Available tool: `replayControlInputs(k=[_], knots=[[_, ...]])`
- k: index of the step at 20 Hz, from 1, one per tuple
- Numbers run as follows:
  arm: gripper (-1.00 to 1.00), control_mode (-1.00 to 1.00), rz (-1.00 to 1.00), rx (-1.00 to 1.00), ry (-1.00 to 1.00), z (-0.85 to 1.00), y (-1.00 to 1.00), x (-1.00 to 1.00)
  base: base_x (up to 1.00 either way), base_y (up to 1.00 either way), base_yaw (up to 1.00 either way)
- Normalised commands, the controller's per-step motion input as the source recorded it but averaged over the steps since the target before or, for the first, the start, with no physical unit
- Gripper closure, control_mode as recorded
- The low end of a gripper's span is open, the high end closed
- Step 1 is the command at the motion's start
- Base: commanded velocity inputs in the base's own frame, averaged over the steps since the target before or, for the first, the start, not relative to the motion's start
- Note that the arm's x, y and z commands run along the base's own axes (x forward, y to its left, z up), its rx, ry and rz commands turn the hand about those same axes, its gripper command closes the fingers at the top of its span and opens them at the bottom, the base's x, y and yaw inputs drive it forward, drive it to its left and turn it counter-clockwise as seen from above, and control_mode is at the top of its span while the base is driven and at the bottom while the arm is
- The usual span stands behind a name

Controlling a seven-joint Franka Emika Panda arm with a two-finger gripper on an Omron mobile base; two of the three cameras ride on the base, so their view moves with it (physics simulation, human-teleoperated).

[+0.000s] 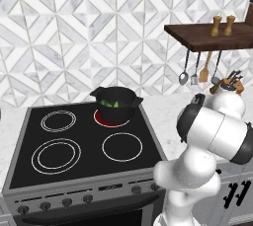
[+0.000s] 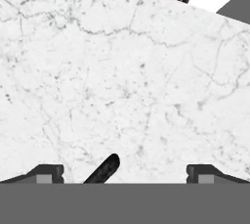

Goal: Put the broccoli and lemon wedge in the pot. Retrieve the spatula and lightly stir the vegetables in the pot.

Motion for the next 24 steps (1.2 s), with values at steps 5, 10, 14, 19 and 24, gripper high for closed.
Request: replayControlInputs(k=[5,10,14,19,24], knots=[[-1.0,-1.0,-0.38,0.0,-0.03,-0.43,0.23,0.28,0.0,0.0,0.0],[-1.0,-1.0,-0.35,0.0,-0.03,-0.28,0.33,0.27,0.0,0.0,0.0],[-1.0,-1.0,-0.33,0.0,-0.03,-0.15,0.35,0.37,0.0,0.0,0.0],[-1.0,-1.0,-0.33,0.0,-0.01,-0.16,0.32,0.38,0.0,0.0,0.0],[-1.0,-1.0,-0.32,0.0,0.0,-0.21,0.23,0.24,0.0,0.0,0.0]])
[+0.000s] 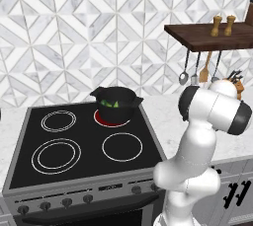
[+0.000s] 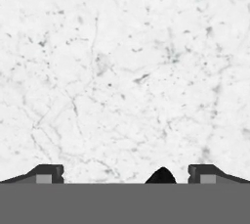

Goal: Put the broccoli and lemon wedge in the pot. Retrieve the spatula and lightly stir the vegetables in the pot.

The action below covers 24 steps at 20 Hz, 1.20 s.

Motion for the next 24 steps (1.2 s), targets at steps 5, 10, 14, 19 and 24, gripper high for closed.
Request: replayControlInputs(k=[5,10,14,19,24], knots=[[-1.0,-1.0,-0.3,0.0,0.0,-0.22,0.28,0.31,0.0,0.0,0.0],[-1.0,-1.0,-0.29,0.0,0.0,-0.22,0.45,0.36,0.0,0.0,0.0],[1.0,-1.0,-0.29,0.0,0.0,-0.24,0.52,0.39,0.0,0.0,0.0],[1.0,-1.0,-0.26,0.0,-0.01,-0.18,0.32,0.33,0.0,0.0,0.0],[1.0,-1.0,-0.18,0.0,-0.02,-0.03,0.23,0.32,0.0,0.0,0.0]])
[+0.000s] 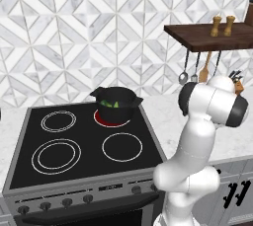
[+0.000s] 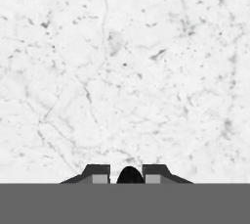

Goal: Put the broccoli and lemon wedge in the pot. Retrieve the spatula and lightly stir the vegetables in the pot.

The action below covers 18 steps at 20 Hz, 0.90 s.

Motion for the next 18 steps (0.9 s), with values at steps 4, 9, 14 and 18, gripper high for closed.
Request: replayControlInputs(k=[4,9,14,18], knots=[[1.0,-1.0,-0.05,0.0,-0.05,0.24,0.05,-0.14,0.0,0.0,0.0],[1.0,-1.0,0.01,-0.01,-0.09,0.95,0.0,-0.87,0.0,0.0,0.0],[1.0,-1.0,0.17,-0.17,-0.08,1.0,0.18,-0.77,0.0,0.0,0.0],[1.0,-1.0,0.39,-0.4,-0.07,1.0,0.5,-0.65,0.0,0.0,0.0]])
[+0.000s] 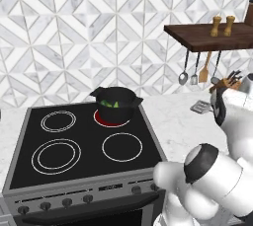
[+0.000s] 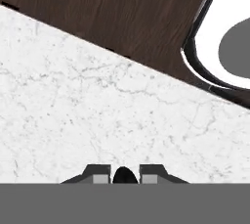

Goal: Put the broccoli and lemon wedge in the pot. Retrieve the spatula and lightly stir the vegetables in the pot.

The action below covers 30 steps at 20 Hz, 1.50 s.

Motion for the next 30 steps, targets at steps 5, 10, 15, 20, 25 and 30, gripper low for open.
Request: replayControlInputs(k=[5,10,15,20,25,30], knots=[[1.0,-1.0,0.48,-0.51,-0.09,0.99,0.68,-0.32,0.0,0.0,0.0],[1.0,-1.0,0.55,-0.5,-0.18,0.97,0.64,-0.03,0.0,0.0,0.0],[1.0,-1.0,0.5,-0.51,-0.2,0.99,0.54,0.0,0.0,0.0,0.0],[1.0,-1.0,0.41,-0.5,-0.03,0.89,0.76,0.06,0.0,0.0,0.0],[1.0,-1.0,0.11,-0.44,0.11,0.68,1.0,0.3,0.0,0.0,0.0],[1.0,-1.0,-0.06,-0.41,0.21,0.37,1.0,0.69,0.0,0.0,0.0]])
